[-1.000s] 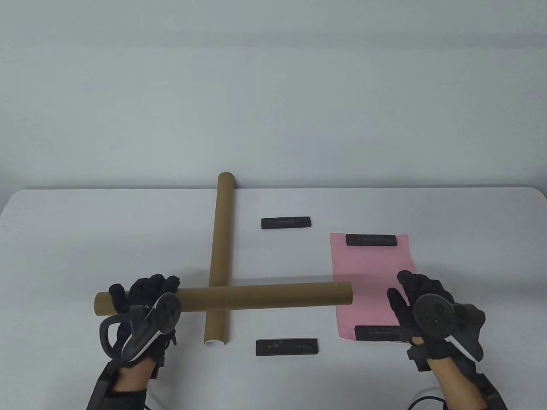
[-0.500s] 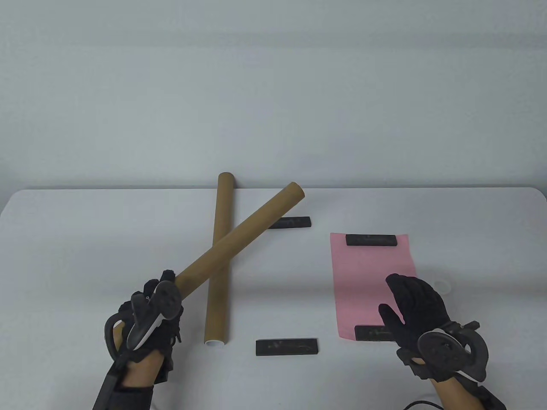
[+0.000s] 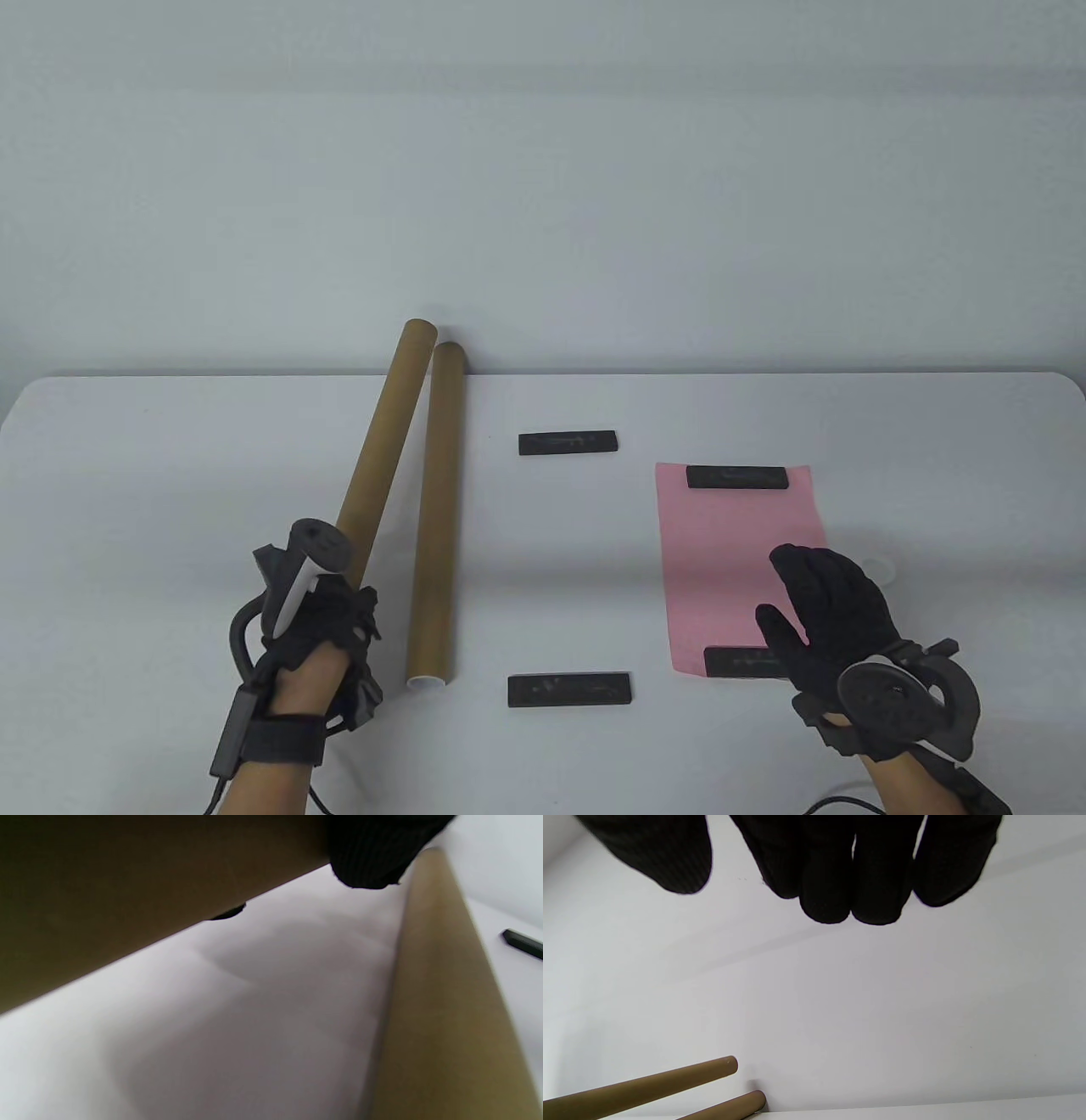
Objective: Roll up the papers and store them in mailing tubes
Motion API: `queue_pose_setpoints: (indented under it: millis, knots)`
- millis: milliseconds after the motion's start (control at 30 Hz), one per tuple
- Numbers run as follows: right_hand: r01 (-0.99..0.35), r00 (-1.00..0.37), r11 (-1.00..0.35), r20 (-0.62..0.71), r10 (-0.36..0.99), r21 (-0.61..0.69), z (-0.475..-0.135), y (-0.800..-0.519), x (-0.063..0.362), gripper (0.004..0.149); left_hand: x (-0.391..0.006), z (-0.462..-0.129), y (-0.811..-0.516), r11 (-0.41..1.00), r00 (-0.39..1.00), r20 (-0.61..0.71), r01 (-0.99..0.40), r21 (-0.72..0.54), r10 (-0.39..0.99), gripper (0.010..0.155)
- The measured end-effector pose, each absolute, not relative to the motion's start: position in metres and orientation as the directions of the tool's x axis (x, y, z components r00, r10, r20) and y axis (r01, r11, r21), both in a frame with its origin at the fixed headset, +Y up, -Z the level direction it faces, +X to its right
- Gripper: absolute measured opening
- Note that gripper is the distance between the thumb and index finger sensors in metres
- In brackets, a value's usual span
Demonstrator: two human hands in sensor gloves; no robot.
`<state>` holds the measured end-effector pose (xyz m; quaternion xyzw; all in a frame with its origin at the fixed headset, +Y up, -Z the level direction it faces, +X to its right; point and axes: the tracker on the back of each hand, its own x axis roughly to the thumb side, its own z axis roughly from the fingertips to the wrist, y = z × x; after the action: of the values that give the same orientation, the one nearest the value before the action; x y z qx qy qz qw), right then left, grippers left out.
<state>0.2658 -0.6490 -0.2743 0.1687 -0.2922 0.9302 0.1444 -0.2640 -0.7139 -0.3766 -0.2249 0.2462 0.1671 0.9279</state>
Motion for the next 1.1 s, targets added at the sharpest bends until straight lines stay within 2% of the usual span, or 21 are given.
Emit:
queue_pose_setpoints:
  millis: [167,533,833,1100]
  knots:
    - [-0.37,-0.9,-0.789,0.401,0.173,-0.491,-0.274,-0.648,0.266,0.068,-0.266,-0.394,-0.722,0.821,0.782,-0.601,-0.447,-0.355,0.166,0.09]
    - [-0.373,-0.897,-0.795,0.406,0.176,-0.478,-0.274,-0.649,0.265,0.068,-0.257,-0.426,-0.728,0.81,0.759,-0.645,-0.434,-0.394,0.093,0.09]
    - [-0.37,-0.894,-0.8,0.414,0.17,-0.472,-0.274,-0.649,0.264,0.068,-0.26,-0.436,-0.742,0.795,0.733,-0.671,-0.472,-0.381,0.114,0.089]
    - [-0.374,-0.892,-0.804,0.418,0.175,-0.463,-0.274,-0.649,0.262,0.069,-0.259,-0.442,-0.75,0.809,0.773,-0.635,-0.38,-0.449,0.011,0.089]
